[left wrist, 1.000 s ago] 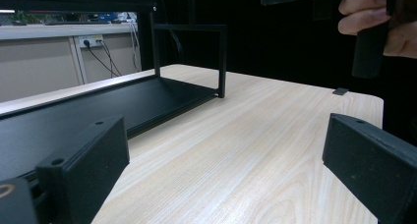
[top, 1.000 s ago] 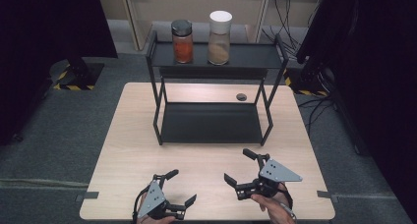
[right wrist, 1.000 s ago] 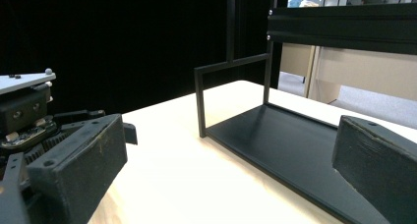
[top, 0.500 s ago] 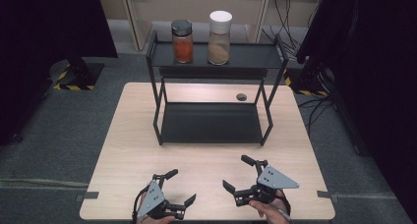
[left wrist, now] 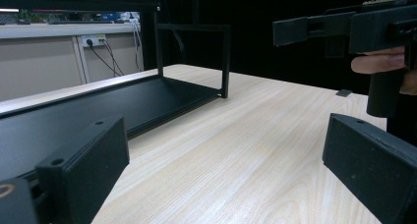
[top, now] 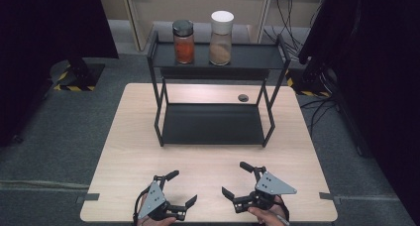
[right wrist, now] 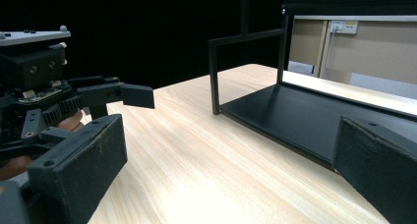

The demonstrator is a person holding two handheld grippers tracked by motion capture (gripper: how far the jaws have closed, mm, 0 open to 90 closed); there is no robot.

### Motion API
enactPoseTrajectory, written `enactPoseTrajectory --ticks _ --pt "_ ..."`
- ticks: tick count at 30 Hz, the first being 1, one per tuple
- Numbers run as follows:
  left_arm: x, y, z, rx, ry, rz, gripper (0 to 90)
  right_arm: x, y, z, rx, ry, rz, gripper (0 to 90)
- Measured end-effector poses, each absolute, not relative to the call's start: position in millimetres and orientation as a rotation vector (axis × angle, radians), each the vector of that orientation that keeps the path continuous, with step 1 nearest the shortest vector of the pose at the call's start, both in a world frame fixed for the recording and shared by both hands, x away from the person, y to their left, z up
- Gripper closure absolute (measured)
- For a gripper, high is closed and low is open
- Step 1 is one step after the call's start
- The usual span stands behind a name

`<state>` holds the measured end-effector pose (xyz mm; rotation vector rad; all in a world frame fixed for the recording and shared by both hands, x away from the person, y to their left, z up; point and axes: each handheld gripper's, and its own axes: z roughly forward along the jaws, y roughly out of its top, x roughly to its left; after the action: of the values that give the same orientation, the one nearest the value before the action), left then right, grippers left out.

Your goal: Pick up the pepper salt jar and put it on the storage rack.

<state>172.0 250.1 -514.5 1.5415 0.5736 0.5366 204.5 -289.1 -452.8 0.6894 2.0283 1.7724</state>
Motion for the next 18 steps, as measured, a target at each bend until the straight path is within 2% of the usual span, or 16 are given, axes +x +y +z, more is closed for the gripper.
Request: enactPoseTrajectory --ticks 18 --pt "172.8 249.9 -515.1 1.539 0.581 0.538 3.4 202.5 -284.9 -471.3 0.698 2.061 1.752 0.4"
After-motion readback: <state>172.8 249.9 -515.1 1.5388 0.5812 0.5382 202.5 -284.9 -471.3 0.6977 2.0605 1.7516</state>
